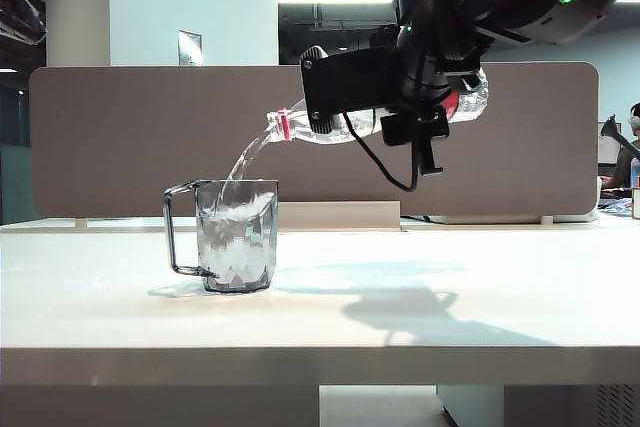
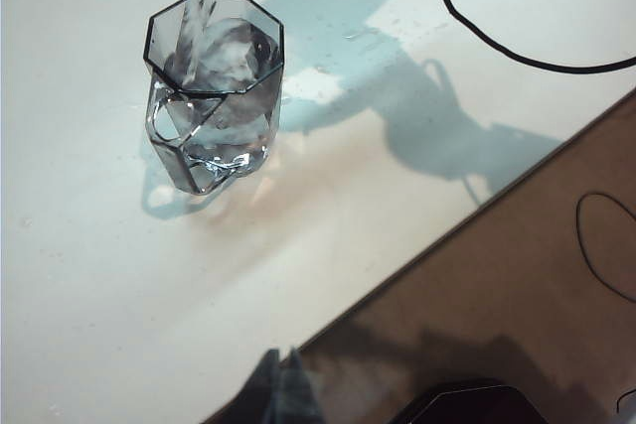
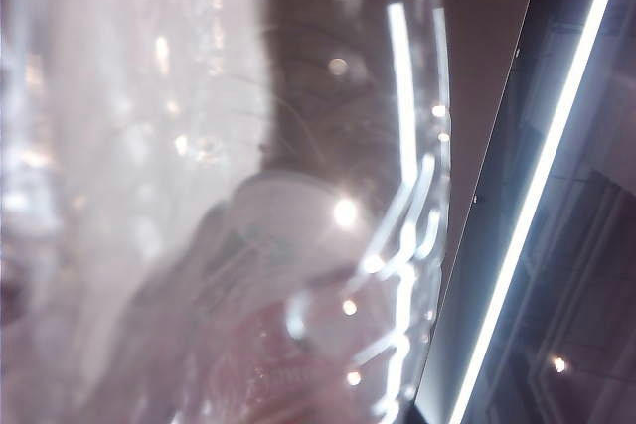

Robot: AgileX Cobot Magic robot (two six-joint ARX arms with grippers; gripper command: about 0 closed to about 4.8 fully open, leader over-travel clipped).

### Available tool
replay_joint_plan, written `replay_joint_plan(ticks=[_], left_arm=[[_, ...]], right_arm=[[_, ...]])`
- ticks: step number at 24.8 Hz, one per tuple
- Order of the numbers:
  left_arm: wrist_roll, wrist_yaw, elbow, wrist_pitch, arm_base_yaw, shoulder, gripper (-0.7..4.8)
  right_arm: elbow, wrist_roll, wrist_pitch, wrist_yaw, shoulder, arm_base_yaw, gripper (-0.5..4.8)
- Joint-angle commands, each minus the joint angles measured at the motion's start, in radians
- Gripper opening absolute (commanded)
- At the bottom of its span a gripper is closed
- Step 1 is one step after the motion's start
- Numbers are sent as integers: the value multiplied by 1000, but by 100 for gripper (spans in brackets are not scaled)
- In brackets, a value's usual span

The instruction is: Pick up the mineral water bottle on the table and pour water into the mug until it's full.

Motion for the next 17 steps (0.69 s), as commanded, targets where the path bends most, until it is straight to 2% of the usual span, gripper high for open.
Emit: replay_joint_plan(ticks=[1,9,11,13,15,17], left_arm=[[0,5,4,10,0,-2,-5],[0,5,4,10,0,-2,-5],[0,5,4,10,0,-2,-5],[0,5,4,10,0,-2,-5],[0,5,4,10,0,-2,-5],[0,5,4,11,0,-2,-5]], right_arm=[[9,4,40,10,-11,3,198],[9,14,39,13,-11,6,198],[9,86,38,13,-11,13,198],[9,204,6,13,-11,20,198],[6,396,-43,14,-11,34,198],[-2,639,-65,16,-11,45,198]])
